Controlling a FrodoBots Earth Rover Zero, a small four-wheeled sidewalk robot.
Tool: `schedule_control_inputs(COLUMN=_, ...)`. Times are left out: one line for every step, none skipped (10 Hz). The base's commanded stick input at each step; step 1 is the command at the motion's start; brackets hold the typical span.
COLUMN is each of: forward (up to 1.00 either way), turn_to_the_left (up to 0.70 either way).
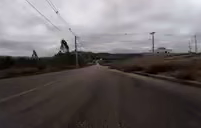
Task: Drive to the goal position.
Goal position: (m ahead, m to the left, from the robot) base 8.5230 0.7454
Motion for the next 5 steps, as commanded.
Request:
schedule_control_inputs(forward=0.70, turn_to_the_left=0.00)
schedule_control_inputs(forward=0.70, turn_to_the_left=0.00)
schedule_control_inputs(forward=0.70, turn_to_the_left=0.00)
schedule_control_inputs(forward=0.70, turn_to_the_left=0.00)
schedule_control_inputs(forward=0.70, turn_to_the_left=0.00)
